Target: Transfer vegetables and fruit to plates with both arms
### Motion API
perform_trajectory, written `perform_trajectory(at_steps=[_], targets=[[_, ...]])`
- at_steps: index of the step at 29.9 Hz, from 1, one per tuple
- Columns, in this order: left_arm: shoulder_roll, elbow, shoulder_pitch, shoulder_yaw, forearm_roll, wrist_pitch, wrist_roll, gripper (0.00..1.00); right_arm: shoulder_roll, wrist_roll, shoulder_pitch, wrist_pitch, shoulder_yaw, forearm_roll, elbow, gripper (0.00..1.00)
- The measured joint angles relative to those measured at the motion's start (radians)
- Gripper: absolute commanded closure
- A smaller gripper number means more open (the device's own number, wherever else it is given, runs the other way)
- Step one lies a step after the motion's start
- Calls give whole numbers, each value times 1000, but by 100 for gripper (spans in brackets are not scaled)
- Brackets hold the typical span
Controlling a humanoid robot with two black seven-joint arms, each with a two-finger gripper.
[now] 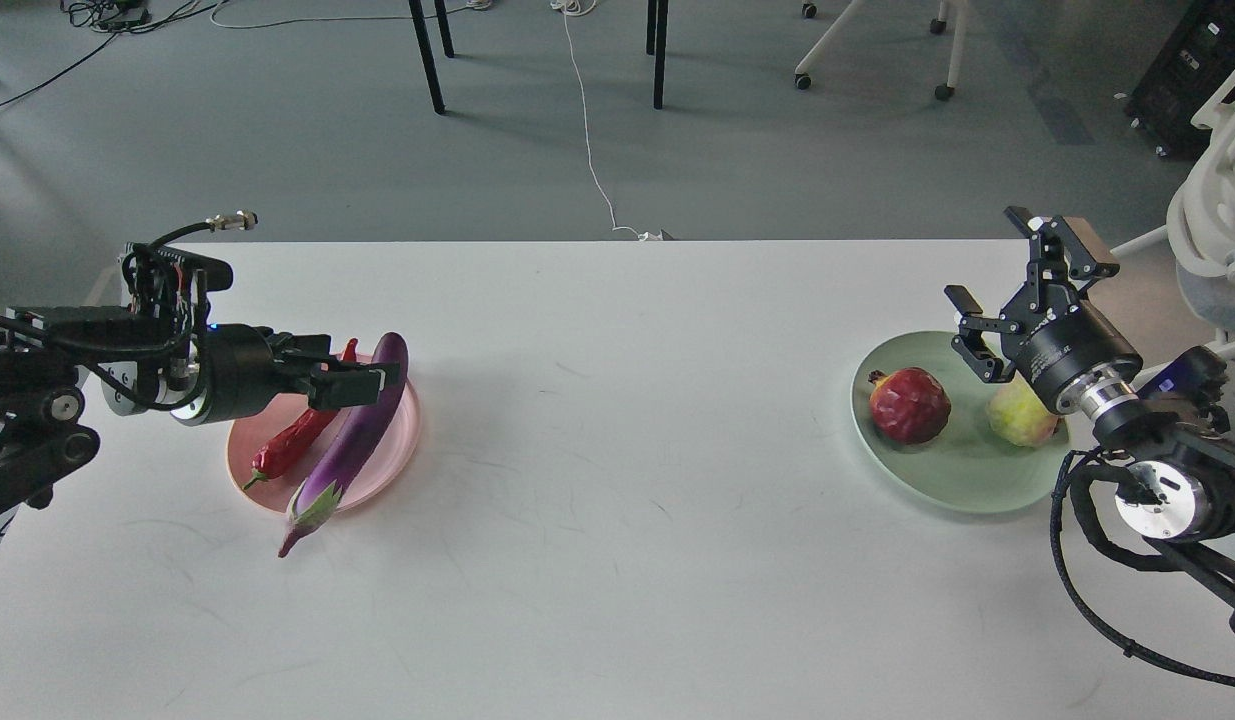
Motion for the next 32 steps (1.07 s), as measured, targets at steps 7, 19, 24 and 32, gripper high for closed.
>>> perform_trajectory(at_steps=[7, 19, 24, 32], targets=[[-196, 32, 4, -76, -512, 233, 6, 0, 12, 0, 18, -38, 42, 2, 4, 2], [-541, 261, 110, -324, -836, 481, -17, 0, 67, 0, 75, -16, 37, 4, -6, 1], [-616, 273, 240, -542, -852, 326, -20, 0, 84, 0, 64, 10, 47, 6, -13, 1], [-668, 261, 387, -699, -853, 112, -18, 0, 94, 0, 56, 9, 50, 7, 0, 1]])
